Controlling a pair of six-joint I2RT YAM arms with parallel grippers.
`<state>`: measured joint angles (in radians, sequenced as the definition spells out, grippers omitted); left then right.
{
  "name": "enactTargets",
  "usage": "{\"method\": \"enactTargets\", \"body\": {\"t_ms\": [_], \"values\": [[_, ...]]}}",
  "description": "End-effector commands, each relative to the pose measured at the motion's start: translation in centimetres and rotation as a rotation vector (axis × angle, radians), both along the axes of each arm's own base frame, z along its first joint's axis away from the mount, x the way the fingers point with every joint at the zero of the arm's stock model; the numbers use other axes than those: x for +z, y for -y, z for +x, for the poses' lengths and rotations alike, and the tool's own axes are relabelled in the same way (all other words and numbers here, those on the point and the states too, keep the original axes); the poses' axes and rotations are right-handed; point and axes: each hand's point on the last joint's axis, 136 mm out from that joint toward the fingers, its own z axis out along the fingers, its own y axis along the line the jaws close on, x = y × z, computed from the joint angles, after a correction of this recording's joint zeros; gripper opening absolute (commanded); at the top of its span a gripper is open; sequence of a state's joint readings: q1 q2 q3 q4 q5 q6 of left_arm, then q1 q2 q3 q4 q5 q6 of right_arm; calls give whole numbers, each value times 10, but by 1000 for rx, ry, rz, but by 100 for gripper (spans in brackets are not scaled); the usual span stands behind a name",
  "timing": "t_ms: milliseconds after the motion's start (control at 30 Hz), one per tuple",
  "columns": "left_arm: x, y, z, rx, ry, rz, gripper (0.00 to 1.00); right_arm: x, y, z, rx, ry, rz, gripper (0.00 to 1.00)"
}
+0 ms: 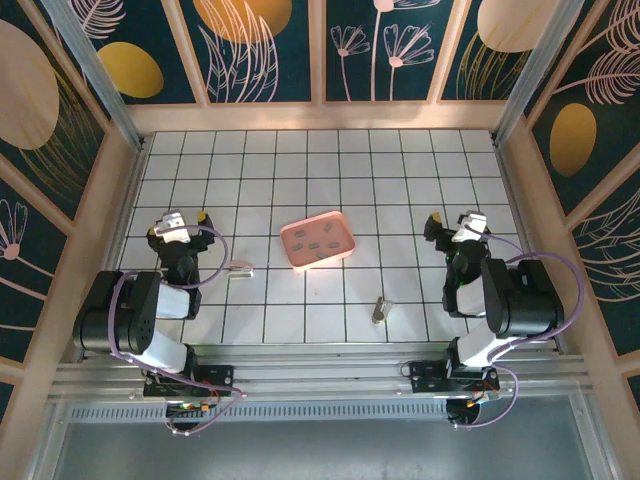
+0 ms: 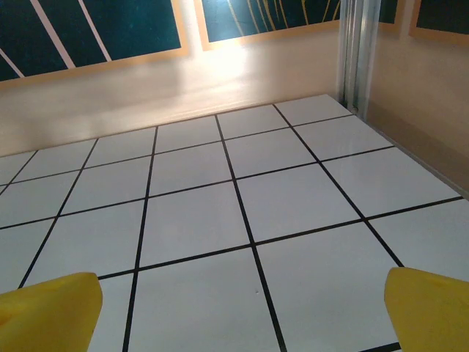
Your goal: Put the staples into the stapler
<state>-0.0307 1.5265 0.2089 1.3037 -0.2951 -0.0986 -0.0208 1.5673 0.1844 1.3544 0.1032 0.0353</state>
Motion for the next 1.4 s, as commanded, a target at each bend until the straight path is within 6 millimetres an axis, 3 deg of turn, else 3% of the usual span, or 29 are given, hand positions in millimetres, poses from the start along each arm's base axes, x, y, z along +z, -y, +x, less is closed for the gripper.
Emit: {"method": "enactTargets", "body": {"t_ms": [0, 633, 767, 900, 1033, 1200, 1367], "values": [[7, 0, 2, -3, 23, -14, 99, 9, -1, 3, 10, 32, 8, 99], [8, 0, 2, -5, 28, -13, 99, 9, -1, 3, 9, 32, 8, 99], [19, 7, 13, -46, -19, -1, 99, 17, -5, 12, 37, 5, 2, 99], [44, 6, 23, -37, -46, -8, 98, 32, -8, 18, 54, -44, 6, 99], [70, 34, 31, -196, -67, -33, 94, 56, -12, 18, 56, -87, 59, 99], [94, 73, 32, -368, -107, -44, 85, 70, -27, 14, 67, -286, 128, 99], [91, 120, 22, -520, -214, 70, 84, 58, -61, -6, 113, -537, 196, 99]]}}
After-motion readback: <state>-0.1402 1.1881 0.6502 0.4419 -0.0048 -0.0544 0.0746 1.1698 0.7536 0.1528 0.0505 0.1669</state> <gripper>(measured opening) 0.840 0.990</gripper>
